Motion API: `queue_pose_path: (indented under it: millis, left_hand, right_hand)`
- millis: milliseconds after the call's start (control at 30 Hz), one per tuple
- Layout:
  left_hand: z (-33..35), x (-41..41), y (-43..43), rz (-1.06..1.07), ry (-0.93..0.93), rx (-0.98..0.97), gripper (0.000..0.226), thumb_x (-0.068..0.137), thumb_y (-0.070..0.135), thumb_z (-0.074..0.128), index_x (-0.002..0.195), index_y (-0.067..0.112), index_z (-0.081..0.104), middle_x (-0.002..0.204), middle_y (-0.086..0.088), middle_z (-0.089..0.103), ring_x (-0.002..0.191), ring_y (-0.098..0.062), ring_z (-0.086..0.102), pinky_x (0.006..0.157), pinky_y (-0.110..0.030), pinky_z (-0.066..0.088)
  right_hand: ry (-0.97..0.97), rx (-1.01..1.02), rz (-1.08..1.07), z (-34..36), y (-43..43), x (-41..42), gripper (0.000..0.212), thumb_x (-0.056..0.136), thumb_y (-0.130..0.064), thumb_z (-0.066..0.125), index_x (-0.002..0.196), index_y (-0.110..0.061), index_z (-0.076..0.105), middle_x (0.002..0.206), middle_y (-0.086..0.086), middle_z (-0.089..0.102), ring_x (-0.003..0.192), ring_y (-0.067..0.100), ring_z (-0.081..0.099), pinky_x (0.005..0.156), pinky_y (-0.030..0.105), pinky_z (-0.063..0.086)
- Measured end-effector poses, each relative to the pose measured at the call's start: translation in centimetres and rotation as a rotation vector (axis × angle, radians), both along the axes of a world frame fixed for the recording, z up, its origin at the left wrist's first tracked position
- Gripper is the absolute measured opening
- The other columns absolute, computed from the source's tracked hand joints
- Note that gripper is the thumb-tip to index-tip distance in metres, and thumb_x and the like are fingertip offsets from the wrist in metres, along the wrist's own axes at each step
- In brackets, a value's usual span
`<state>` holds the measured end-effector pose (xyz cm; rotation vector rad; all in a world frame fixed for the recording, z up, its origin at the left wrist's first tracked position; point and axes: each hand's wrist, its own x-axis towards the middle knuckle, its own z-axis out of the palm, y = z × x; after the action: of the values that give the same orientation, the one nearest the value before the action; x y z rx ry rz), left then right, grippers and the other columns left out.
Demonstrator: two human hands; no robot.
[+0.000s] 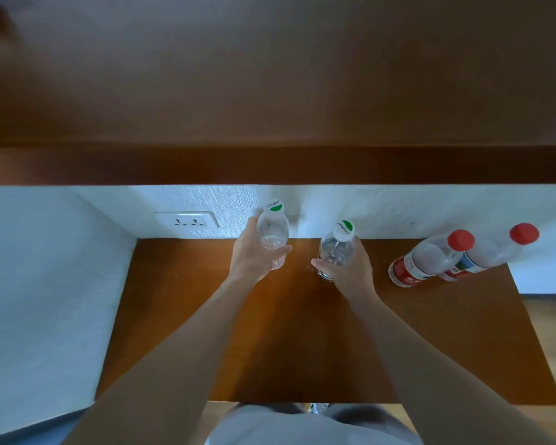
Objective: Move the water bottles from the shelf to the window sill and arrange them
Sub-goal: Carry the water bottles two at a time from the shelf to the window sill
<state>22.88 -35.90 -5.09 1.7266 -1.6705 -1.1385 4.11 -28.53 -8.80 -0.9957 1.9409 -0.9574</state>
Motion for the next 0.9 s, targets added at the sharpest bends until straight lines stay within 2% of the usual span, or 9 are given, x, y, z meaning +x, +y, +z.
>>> queue_pose_path:
  millis: [33,133,233,367,467,500,567,700,900]
  left_hand:
    - [0.2,0.1,0.1,-0.001,0.008,-0.005,0.066,0.069,0.030,0.087,0.122,0.024,0.048,0.113,0.004,0.062,0.103,-0.018,0.059,0.083,-0.031,0.047]
    - [1.2,0.3,0.4,0.010,0.042,-0.034,0.061,0.070,0.027,0.086,0.118,0.026,0.048,0.110,0.006,0.061,0.102,-0.016,0.060,0.080,-0.028,0.048]
    - [2.8,0.3,0.8,0.034,0.090,-0.057,0.062,0.069,0.022,0.085,0.119,0.028,0.048,0.106,0.010,0.059,0.103,-0.014,0.059,0.077,-0.024,0.046]
    - [5.7,0.0,1.9,0.056,0.177,-0.091,0.066,0.069,0.023,0.086,0.124,0.025,0.049,0.109,0.006,0.060,0.103,-0.014,0.059,0.079,-0.025,0.047]
    - [7.6,-0.1,3.0,0.059,0.228,-0.144,0.062,0.069,0.029,0.086,0.120,0.027,0.050,0.103,0.006,0.062,0.098,-0.013,0.061,0.076,-0.025,0.051]
    - [8.0,-0.1,3.4,0.056,0.233,-0.163,0.062,0.069,0.033,0.086,0.119,0.029,0.050,0.102,0.007,0.062,0.097,-0.012,0.062,0.075,-0.025,0.053]
    - [8.8,-0.1,4.2,0.057,0.218,-0.205,0.061,0.070,0.037,0.085,0.119,0.031,0.049,0.101,0.009,0.061,0.096,-0.012,0.062,0.074,-0.024,0.054]
    - [10.1,0.3,5.5,0.121,0.221,-0.240,0.058,0.072,0.033,0.084,0.116,0.033,0.046,0.099,0.015,0.058,0.092,-0.004,0.059,0.060,-0.008,0.047]
    - [11.4,2.5,7.3,0.213,0.254,-0.285,0.056,0.073,0.024,0.085,0.114,0.029,0.047,0.095,0.015,0.058,0.084,0.008,0.059,0.059,-0.003,0.046]
  right_hand:
    - [0.000,-0.007,0.004,0.4,0.0,-0.1,0.065,0.068,-0.032,0.091,0.117,-0.032,0.048,0.107,-0.017,0.062,0.099,0.008,0.064,0.080,0.014,0.050]
    - [-0.008,-0.030,0.013,1.8,0.0,-0.4,0.059,0.072,-0.026,0.089,0.114,-0.030,0.048,0.100,-0.019,0.059,0.096,0.009,0.063,0.079,0.017,0.051]
    - [0.024,-0.128,0.025,3.8,0.3,-0.7,0.057,0.073,-0.022,0.088,0.115,-0.027,0.049,0.099,-0.019,0.058,0.088,0.006,0.064,0.067,0.010,0.052]
    - [0.089,-0.263,0.053,7.6,0.8,-0.9,0.054,0.073,-0.026,0.088,0.115,-0.028,0.054,0.099,-0.021,0.059,0.085,0.000,0.062,0.073,0.005,0.051]
    - [0.156,-0.437,0.071,9.6,0.9,-0.8,0.058,0.067,-0.026,0.090,0.112,-0.006,0.059,0.099,-0.010,0.060,0.091,-0.008,0.063,0.066,0.001,0.049]
    - [0.155,-0.435,0.084,10.1,1.1,-0.8,0.060,0.067,-0.026,0.091,0.112,-0.004,0.058,0.099,-0.007,0.060,0.090,-0.006,0.064,0.067,0.001,0.049]
    - [0.152,-0.449,0.067,11.1,1.2,-0.5,0.062,0.067,-0.026,0.091,0.115,-0.005,0.058,0.102,-0.004,0.061,0.088,0.001,0.064,0.070,0.003,0.050]
    - [0.150,-0.477,0.088,12.4,1.1,0.1,0.066,0.068,-0.032,0.089,0.118,-0.005,0.057,0.101,-0.002,0.063,0.087,0.011,0.066,0.069,0.007,0.054]
    - [0.105,-0.415,0.163,13.7,1.4,2.4,0.064,0.068,-0.034,0.090,0.119,-0.021,0.054,0.097,-0.019,0.059,0.087,0.001,0.063,0.068,0.005,0.051]
